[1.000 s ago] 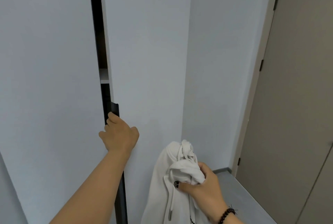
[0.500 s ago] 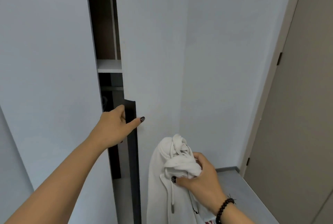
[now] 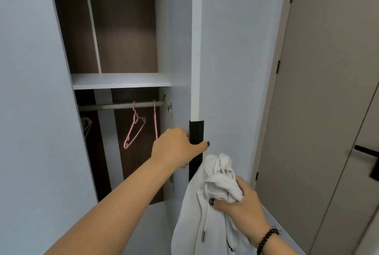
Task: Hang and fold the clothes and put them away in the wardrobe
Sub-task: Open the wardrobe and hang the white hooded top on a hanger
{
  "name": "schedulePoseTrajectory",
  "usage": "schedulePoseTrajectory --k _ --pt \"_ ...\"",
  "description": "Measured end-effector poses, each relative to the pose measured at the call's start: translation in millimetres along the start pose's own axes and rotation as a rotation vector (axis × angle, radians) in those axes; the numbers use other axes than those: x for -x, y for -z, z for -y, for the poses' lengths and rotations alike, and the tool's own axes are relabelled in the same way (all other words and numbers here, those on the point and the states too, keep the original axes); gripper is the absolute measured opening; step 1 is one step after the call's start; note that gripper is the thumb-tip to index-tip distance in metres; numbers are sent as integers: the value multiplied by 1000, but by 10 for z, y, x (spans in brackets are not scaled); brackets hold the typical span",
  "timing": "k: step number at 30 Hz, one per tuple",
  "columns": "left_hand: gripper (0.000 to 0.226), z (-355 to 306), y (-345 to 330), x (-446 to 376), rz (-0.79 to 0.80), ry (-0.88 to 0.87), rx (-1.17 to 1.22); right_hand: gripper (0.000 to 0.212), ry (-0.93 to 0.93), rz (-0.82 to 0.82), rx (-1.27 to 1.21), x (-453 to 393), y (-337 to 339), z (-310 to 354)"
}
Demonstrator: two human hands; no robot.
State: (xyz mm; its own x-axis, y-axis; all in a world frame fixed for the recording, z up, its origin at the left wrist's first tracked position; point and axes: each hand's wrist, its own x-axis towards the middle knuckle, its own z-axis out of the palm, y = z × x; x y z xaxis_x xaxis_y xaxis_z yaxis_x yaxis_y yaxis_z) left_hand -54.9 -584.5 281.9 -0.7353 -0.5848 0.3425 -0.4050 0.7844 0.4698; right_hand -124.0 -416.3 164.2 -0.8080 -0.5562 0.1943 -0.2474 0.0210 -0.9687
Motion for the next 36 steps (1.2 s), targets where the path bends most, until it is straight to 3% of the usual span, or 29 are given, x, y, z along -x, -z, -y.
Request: schedulePoseTrajectory --k 4,13,16,21,27,36 --pt "57 -408 -244 -88 -92 -61 -160 55 -35 -104 14 121 267 -74" --pt "69 -307 -171 -182 97 -79 -73 51 -48 -158 94 249 417 -98" --pt "59 -189 -163 -139 97 -145 -2 52 -31 -112 182 263 299 -84" --pt "37 45 -132 -39 257 -247 193 48 69 -69 304 219 72 -45" --pt "39 336 100 -62 157 -156 320 51 125 -22 226 172 -93 214" --pt "23 1546 359 -13 118 108 173 50 122 86 140 26 -856 253"
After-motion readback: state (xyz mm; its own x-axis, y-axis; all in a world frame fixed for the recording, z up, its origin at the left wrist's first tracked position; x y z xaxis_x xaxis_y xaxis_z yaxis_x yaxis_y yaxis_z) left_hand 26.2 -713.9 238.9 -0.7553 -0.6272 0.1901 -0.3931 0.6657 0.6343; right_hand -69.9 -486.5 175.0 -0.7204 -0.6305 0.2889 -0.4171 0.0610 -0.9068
